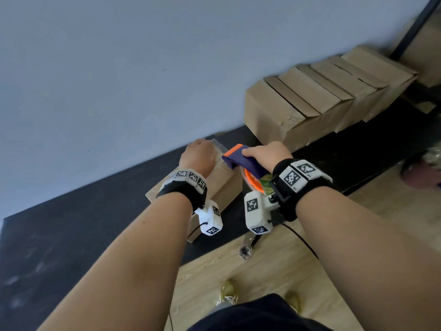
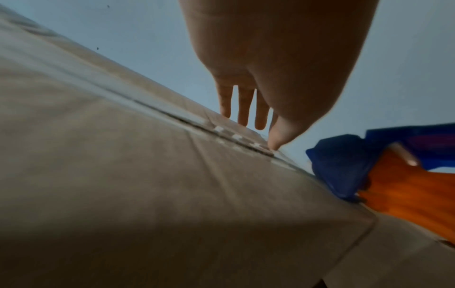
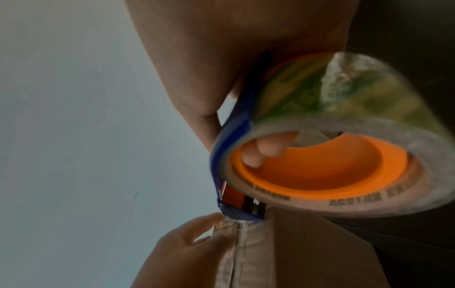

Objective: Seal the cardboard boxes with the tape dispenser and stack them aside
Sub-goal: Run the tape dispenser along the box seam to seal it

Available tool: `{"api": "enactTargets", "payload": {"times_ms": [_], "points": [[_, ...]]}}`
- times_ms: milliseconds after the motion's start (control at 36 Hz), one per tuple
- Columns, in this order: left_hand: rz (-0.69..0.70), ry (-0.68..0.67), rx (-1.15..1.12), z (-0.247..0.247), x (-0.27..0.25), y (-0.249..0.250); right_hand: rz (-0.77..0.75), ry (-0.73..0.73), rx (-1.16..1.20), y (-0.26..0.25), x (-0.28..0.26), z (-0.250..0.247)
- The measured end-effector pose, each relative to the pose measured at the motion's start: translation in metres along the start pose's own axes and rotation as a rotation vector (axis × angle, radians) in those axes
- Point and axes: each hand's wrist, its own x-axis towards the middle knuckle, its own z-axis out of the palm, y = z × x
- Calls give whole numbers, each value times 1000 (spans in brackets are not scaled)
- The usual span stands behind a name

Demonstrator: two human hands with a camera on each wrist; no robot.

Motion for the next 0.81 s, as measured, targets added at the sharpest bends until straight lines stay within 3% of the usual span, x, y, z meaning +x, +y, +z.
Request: {"api": "enactTargets", "payload": {"times_ms": [167,306,583,805], "points": [[-40,-263,-58,-2,-28,3,-27,-19,-27,0,-5,-3],[-19,-416,68,-7,-36,2,-54,-53,-33,3,-12,-5],[-20,-278,109,7,-43,3,-42,-74,-6,16,-15,-12],[-31,-249,76,9,-43,3,-8,-87,-22,36,-12,-28]]}}
